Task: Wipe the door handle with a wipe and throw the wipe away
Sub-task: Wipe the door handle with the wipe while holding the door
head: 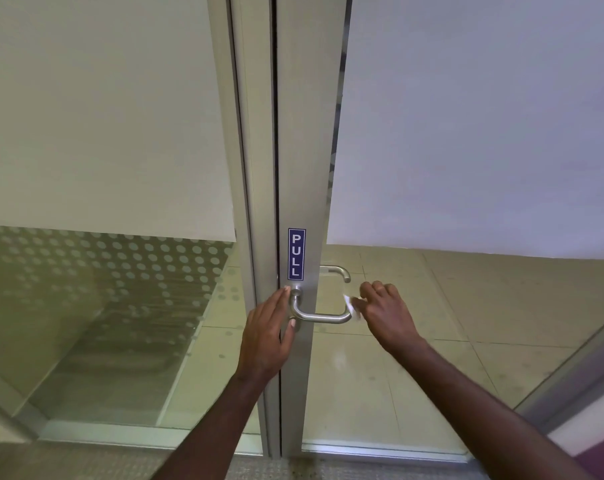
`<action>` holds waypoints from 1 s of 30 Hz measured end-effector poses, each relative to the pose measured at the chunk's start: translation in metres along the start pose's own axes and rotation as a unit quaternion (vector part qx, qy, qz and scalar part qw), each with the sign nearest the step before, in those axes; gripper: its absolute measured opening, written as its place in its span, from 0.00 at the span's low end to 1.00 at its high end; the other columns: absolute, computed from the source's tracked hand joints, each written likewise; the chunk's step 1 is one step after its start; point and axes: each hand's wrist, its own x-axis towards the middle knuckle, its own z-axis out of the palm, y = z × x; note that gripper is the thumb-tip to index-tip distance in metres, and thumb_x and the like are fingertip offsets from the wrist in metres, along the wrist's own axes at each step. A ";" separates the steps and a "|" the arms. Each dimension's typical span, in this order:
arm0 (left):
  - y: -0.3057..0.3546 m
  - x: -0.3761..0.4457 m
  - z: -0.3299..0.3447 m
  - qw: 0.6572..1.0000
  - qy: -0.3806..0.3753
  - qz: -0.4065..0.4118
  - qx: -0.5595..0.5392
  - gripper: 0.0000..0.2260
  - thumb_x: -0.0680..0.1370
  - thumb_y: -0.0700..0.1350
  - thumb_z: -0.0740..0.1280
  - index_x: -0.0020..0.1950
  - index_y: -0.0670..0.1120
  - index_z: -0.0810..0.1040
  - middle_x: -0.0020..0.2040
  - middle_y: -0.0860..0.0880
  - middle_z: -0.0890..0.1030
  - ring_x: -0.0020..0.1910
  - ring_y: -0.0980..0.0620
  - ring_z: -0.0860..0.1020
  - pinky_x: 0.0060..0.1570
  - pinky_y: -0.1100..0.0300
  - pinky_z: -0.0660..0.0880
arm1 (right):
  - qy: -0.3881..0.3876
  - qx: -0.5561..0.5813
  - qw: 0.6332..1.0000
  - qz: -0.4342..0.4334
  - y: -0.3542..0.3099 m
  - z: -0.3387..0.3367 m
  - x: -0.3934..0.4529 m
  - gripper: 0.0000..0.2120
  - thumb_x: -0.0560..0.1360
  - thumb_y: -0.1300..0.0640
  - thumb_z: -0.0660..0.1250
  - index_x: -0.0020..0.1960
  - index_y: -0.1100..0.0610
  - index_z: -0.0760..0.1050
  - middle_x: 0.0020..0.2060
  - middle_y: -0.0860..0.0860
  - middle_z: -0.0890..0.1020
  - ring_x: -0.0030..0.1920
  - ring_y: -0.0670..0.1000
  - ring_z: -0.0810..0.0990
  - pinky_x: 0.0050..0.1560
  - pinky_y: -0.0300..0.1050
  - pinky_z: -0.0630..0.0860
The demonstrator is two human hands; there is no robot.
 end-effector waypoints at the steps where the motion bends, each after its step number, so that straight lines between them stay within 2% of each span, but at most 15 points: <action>1: 0.001 0.001 0.000 1.000 0.010 -0.001 -0.010 0.26 0.80 0.46 0.62 0.79 0.50 0.65 0.73 0.51 0.73 0.72 0.53 0.71 0.66 0.56 0.71 | -0.011 0.025 0.999 0.047 0.001 0.000 -0.004 0.16 0.72 0.62 0.68 0.57 0.48 0.82 0.49 0.50 0.77 0.51 0.56 0.75 0.50 0.49 0.68; 4: 0.008 0.006 -0.004 0.997 0.040 0.000 -0.072 0.16 0.81 0.46 0.62 0.67 0.50 0.79 0.60 0.53 0.82 0.57 0.53 0.80 0.53 0.54 0.79 | 0.004 0.146 0.972 0.185 0.003 -0.001 -0.019 0.19 0.71 0.67 0.68 0.52 0.46 0.84 0.44 0.48 0.81 0.46 0.55 0.76 0.44 0.47 0.65; 6: 0.019 0.014 -0.007 0.992 0.040 -0.023 -0.116 0.11 0.80 0.46 0.64 0.59 0.51 0.84 0.54 0.55 0.84 0.49 0.55 0.82 0.46 0.56 0.80 | 0.042 0.230 0.949 0.211 0.003 -0.006 -0.028 0.15 0.73 0.63 0.71 0.54 0.47 0.84 0.43 0.46 0.84 0.45 0.54 0.77 0.45 0.46 0.66; 8: 0.036 0.026 -0.008 0.984 0.019 -0.059 -0.169 0.09 0.79 0.48 0.68 0.56 0.51 0.85 0.51 0.56 0.84 0.44 0.56 0.81 0.43 0.58 0.79 | 0.061 0.298 0.932 0.195 0.000 -0.016 -0.034 0.14 0.73 0.59 0.73 0.55 0.46 0.83 0.41 0.44 0.85 0.47 0.52 0.77 0.48 0.47 0.68; 10: 0.054 0.039 -0.009 0.973 -0.017 -0.082 -0.213 0.11 0.77 0.54 0.71 0.57 0.51 0.84 0.52 0.57 0.84 0.39 0.56 0.79 0.43 0.57 0.79 | 0.057 0.325 0.928 0.171 -0.002 -0.029 -0.036 0.14 0.72 0.58 0.74 0.55 0.45 0.83 0.40 0.42 0.84 0.47 0.50 0.77 0.50 0.47 0.67; 13: 0.078 0.054 -0.006 0.960 -0.081 -0.082 -0.256 0.22 0.71 0.64 0.72 0.61 0.55 0.82 0.56 0.59 0.82 0.31 0.55 0.72 0.40 0.59 0.74 | 0.062 0.295 0.943 0.138 -0.007 -0.043 -0.036 0.15 0.71 0.60 0.74 0.54 0.45 0.82 0.37 0.42 0.84 0.46 0.49 0.76 0.49 0.47 0.66; 16: 0.091 0.060 -0.002 0.948 -0.144 -0.074 -0.274 0.20 0.70 0.62 0.75 0.58 0.56 0.83 0.53 0.61 0.82 0.28 0.60 0.70 0.34 0.69 0.66 | 0.082 0.289 0.946 0.121 -0.013 -0.051 -0.036 0.14 0.70 0.61 0.75 0.52 0.46 0.80 0.36 0.43 0.84 0.44 0.51 0.77 0.46 0.46 0.64; 19: 0.092 0.062 0.000 0.946 -0.179 -0.072 -0.261 0.14 0.71 0.56 0.76 0.55 0.55 0.85 0.46 0.61 0.84 0.30 0.72 0.73 0.31 0.78 0.65 | 0.093 0.301 0.941 0.122 -0.014 -0.051 -0.036 0.12 0.70 0.60 0.76 0.49 0.47 0.79 0.36 0.43 0.83 0.44 0.50 0.77 0.46 0.46 0.63; 21: 0.088 0.061 -0.001 0.943 -0.204 -0.084 -0.248 0.15 0.70 0.57 0.75 0.54 0.55 0.85 0.48 0.59 0.86 0.29 0.73 0.73 0.31 0.77 0.64 | 0.094 0.316 0.935 0.131 -0.013 -0.050 -0.038 0.12 0.69 0.60 0.76 0.48 0.47 0.77 0.36 0.41 0.81 0.43 0.49 0.76 0.46 0.46 0.63; 24: 0.081 0.059 -0.002 0.938 -0.226 -0.115 -0.237 0.12 0.70 0.57 0.75 0.50 0.55 0.86 0.49 0.59 0.86 0.33 0.70 0.76 0.37 0.66 0.69 | 0.077 0.347 0.924 0.144 -0.012 -0.049 -0.039 0.12 0.69 0.60 0.75 0.45 0.46 0.77 0.35 0.39 0.80 0.42 0.47 0.76 0.48 0.47 0.66; 26: 0.078 0.058 -0.005 0.922 -0.238 -0.129 -0.278 0.09 0.70 0.55 0.77 0.48 0.54 0.87 0.47 0.58 0.87 0.40 0.66 0.80 0.43 0.62 0.75 | 0.039 0.414 0.894 0.164 -0.011 -0.048 -0.036 0.08 0.69 0.59 0.75 0.40 0.47 0.79 0.34 0.40 0.82 0.40 0.46 0.78 0.48 0.48 0.70; 27: 0.076 0.058 -0.006 0.909 -0.246 -0.134 -0.309 0.09 0.70 0.54 0.77 0.48 0.55 0.87 0.45 0.59 0.87 0.41 0.65 0.81 0.44 0.63 0.77 | 0.015 0.470 0.864 0.180 -0.009 -0.048 -0.035 0.06 0.69 0.59 0.75 0.39 0.49 0.80 0.33 0.44 0.83 0.38 0.46 0.79 0.46 0.48 0.72; 28: 0.074 0.058 -0.008 0.898 -0.254 -0.136 -0.334 0.08 0.70 0.53 0.77 0.47 0.55 0.87 0.41 0.61 0.86 0.36 0.64 0.80 0.41 0.66 0.75 | -0.009 0.535 0.822 0.194 -0.008 -0.050 -0.033 0.05 0.70 0.59 0.76 0.39 0.52 0.82 0.34 0.49 0.85 0.36 0.48 0.80 0.44 0.48 0.73; 30: 0.067 0.058 -0.010 0.885 -0.255 -0.143 -0.363 0.05 0.72 0.50 0.77 0.47 0.53 0.87 0.31 0.62 0.81 0.26 0.62 0.69 0.31 0.68 0.66 | -0.040 0.642 0.735 0.213 -0.006 -0.052 -0.031 0.02 0.72 0.62 0.75 0.42 0.60 0.83 0.38 0.62 0.85 0.37 0.52 0.81 0.46 0.49 0.75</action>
